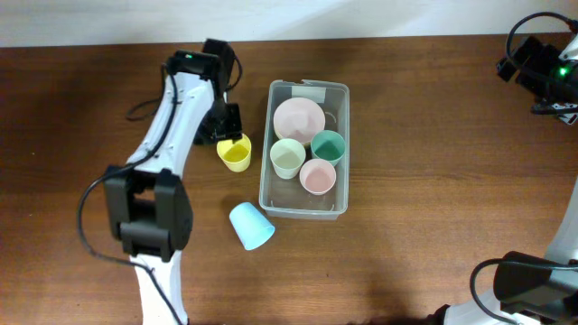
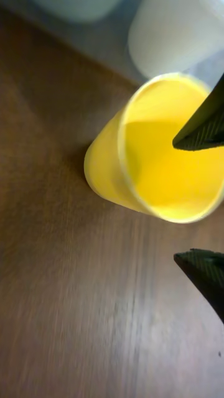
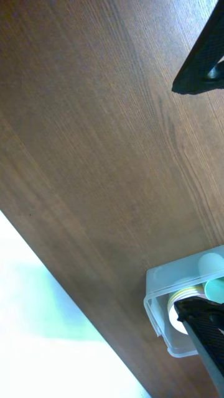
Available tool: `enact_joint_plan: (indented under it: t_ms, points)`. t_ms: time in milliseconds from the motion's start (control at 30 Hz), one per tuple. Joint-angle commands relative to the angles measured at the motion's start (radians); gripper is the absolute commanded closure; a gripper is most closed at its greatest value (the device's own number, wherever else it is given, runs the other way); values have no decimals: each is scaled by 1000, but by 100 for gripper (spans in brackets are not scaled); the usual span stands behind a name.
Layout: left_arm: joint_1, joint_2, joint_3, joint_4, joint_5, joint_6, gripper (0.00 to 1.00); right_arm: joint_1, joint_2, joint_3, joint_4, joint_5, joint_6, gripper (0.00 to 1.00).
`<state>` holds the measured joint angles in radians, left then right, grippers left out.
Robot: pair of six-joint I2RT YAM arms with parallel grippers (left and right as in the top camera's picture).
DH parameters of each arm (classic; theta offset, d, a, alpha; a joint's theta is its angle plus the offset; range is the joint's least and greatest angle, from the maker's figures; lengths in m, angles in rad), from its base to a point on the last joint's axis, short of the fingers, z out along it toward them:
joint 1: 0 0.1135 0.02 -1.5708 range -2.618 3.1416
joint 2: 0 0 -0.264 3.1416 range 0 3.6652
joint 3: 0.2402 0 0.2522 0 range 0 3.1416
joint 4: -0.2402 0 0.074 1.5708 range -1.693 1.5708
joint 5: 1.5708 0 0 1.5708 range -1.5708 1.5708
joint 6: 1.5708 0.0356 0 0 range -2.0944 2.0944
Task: Pack container
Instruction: 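Move the left gripper back and grasp the yellow cup, then lower the yellow cup into the container's front left corner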
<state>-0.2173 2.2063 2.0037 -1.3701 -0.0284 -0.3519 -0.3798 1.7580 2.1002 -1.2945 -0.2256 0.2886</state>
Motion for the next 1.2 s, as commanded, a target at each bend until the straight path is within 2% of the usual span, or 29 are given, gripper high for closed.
enact_joint_plan:
  t_ms: [0,67,133,167,233,267,467,733,933,1167]
  points:
    - [5,56,-9,6,25,16,52,-1,4,1,0,-2,8,2]
    - [7,77,-9,10,26,15,56,-1,4,1,0,-2,8,1]
    - [11,92,-9,13,26,15,65,-1,4,1,0,-2,8,1]
    - [11,98,-9,13,26,15,71,-1,4,1,0,-2,8,1]
    - [11,98,-9,12,26,15,94,-1,4,1,0,-2,8,1]
    - [11,96,-8,11,25,15,99,-1,4,1,0,-2,8,1]
    - [19,50,23,-34,21,15,99,-1,4,1,0,-2,8,1]
    - [-1,-172,59,-132,4,16,99,-1,4,1,0,-2,8,1]
    - [-87,-301,59,-184,3,16,99,-1,4,1,0,-2,8,1]
    - [-233,-308,17,-212,3,16,99,-1,4,1,0,-2,8,1]
